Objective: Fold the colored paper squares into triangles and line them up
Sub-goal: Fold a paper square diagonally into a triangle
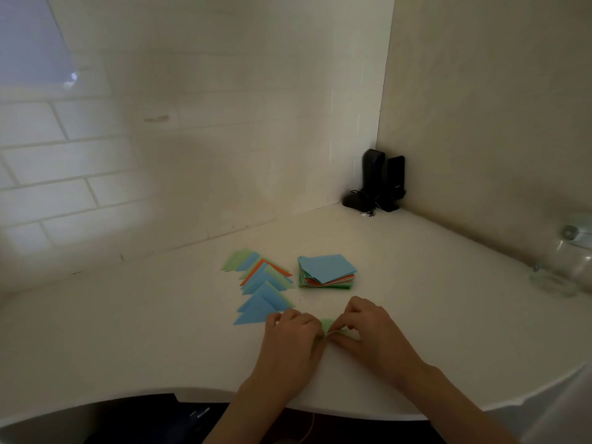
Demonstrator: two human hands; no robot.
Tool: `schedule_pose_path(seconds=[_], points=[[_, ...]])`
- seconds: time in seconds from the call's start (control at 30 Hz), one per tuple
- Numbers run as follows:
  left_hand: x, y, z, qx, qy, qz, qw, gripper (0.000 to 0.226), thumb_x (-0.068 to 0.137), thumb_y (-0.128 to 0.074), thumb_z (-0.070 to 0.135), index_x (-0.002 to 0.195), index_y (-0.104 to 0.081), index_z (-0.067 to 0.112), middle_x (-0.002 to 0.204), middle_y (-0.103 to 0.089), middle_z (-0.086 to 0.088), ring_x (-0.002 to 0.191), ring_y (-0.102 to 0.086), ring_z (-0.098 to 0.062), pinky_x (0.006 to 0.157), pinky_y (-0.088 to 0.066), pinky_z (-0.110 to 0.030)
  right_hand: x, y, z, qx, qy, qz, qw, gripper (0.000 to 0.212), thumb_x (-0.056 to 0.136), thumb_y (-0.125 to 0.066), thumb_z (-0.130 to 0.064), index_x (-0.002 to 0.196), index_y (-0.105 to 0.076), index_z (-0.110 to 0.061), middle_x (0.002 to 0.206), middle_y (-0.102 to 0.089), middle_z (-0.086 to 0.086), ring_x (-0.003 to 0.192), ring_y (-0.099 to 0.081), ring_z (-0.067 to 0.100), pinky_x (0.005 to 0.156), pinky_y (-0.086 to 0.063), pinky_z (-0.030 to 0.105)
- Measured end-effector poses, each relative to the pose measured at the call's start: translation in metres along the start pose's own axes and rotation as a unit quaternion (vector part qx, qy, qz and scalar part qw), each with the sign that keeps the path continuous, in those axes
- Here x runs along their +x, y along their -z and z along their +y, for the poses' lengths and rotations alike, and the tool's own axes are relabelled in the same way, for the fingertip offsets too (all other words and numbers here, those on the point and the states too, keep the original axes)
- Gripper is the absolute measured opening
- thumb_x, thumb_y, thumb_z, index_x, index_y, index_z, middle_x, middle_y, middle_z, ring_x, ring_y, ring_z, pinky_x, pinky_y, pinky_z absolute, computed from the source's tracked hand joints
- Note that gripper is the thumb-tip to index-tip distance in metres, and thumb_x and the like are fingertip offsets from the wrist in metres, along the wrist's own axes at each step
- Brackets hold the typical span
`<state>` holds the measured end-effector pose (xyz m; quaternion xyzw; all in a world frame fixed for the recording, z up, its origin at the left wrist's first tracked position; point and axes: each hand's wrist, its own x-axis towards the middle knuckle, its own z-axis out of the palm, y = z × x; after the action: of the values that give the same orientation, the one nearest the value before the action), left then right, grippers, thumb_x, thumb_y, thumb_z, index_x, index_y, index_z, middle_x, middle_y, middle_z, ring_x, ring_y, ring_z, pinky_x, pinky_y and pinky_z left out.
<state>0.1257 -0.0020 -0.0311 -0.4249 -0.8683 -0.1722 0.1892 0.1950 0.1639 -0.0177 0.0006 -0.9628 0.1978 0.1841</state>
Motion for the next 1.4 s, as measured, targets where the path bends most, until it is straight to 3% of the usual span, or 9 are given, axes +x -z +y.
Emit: schedule_pose_path(seconds=[0.13,0.23,0.5,0.7,0.83,1.0,1.17,1.3,1.4], points=[[-0.005,0.001,-0.013,-0.015,0.009,0.036,0.999,0.021,0.072,-0.050,0.042,0.065,-0.067,0.033,0.079,-0.064,0.022,0.079,-0.057,-0.007,0.071,-0.030,-0.024,-0.003,-0.005,0.007,0.011,-0.039,0.015,0.999,0.028,0.075,-0.056,-0.055,0.084,-0.071,-0.033,0.084,-0.043,-0.015,0.080,-0.045,0.005,0.070,-0.033,0.028],[-0.009,0.001,-0.023,-0.048,0.046,0.056,0.996,0.007,0.064,-0.067,0.036,0.063,-0.065,0.030,0.075,-0.062,0.018,0.075,-0.055,-0.011,0.065,-0.032,-0.026,-0.006,-0.008,0.005,0.029,-0.077,-0.004,0.997,0.018,0.080,-0.064,-0.051,0.083,-0.070,-0.034,0.087,-0.041,-0.019,0.087,-0.043,0.000,0.076,-0.030,0.026],[-0.014,-0.006,-0.016,-0.069,0.164,0.068,0.982,0.022,0.064,-0.082,0.032,0.065,-0.061,0.023,0.071,-0.056,0.007,0.072,-0.052,-0.019,0.058,-0.042,-0.031,-0.001,-0.021,-0.011,0.018,-0.152,0.025,0.988,0.022,0.080,-0.061,-0.056,0.071,-0.053,-0.038,0.087,-0.047,-0.014,0.088,-0.047,0.003,0.078,-0.028,0.028],[-0.007,-0.010,-0.005,0.003,0.195,0.061,0.979,0.033,0.071,-0.059,0.056,0.062,-0.054,0.025,0.070,-0.050,0.004,0.069,-0.049,-0.019,0.054,-0.041,-0.033,0.000,-0.025,-0.015,-0.019,-0.173,0.030,0.984,0.026,0.078,-0.057,-0.063,0.075,-0.053,-0.037,0.088,-0.046,-0.014,0.091,-0.045,0.004,0.077,-0.024,0.027],[-0.008,-0.012,-0.014,-0.062,0.200,0.059,0.976,0.032,0.068,-0.078,0.041,0.069,-0.049,0.027,0.074,-0.053,0.006,0.071,-0.049,-0.019,0.057,-0.042,-0.033,0.003,-0.019,-0.014,0.006,-0.188,0.000,0.982,0.022,0.079,-0.060,-0.056,0.080,-0.048,-0.038,0.089,-0.046,-0.015,0.091,-0.045,0.004,0.078,-0.024,0.027],[-0.009,-0.005,-0.027,-0.177,0.198,0.045,0.963,0.018,0.076,-0.074,0.019,0.075,-0.056,0.022,0.079,-0.055,0.009,0.079,-0.048,-0.014,0.071,-0.044,-0.030,0.004,-0.010,-0.008,0.088,-0.194,-0.026,0.977,0.017,0.076,-0.070,-0.041,0.084,-0.055,-0.038,0.087,-0.054,-0.014,0.078,-0.048,0.000,0.085,-0.039,0.031],[-0.014,-0.002,-0.024,-0.157,0.172,0.066,0.970,0.013,0.076,-0.070,0.003,0.076,-0.064,0.015,0.080,-0.057,0.004,0.079,-0.049,-0.014,0.063,-0.042,-0.025,0.000,-0.010,-0.007,0.110,-0.188,-0.012,0.976,0.019,0.076,-0.073,-0.033,0.078,-0.056,-0.039,0.083,-0.054,-0.014,0.077,-0.051,0.001,0.084,-0.044,0.032],[-0.011,0.000,-0.003,-0.131,0.170,0.073,0.974,0.002,0.086,-0.064,0.014,0.086,-0.064,0.012,0.089,-0.058,-0.003,0.085,-0.050,-0.020,0.067,-0.042,-0.030,0.000,-0.011,-0.010,0.082,-0.185,-0.017,0.979,0.015,0.079,-0.070,-0.036,0.083,-0.055,-0.038,0.086,-0.052,-0.014,0.083,-0.050,0.003,0.085,-0.041,0.029],[-0.005,0.000,0.011,-0.111,0.167,0.053,0.978,0.019,0.088,-0.063,0.028,0.101,-0.062,0.013,0.101,-0.056,-0.003,0.093,-0.050,-0.021,0.075,-0.042,-0.030,-0.001,-0.012,-0.012,0.077,-0.184,-0.013,0.980,0.015,0.079,-0.068,-0.038,0.085,-0.055,-0.040,0.088,-0.052,-0.013,0.087,-0.051,0.004,0.086,-0.041,0.030]])
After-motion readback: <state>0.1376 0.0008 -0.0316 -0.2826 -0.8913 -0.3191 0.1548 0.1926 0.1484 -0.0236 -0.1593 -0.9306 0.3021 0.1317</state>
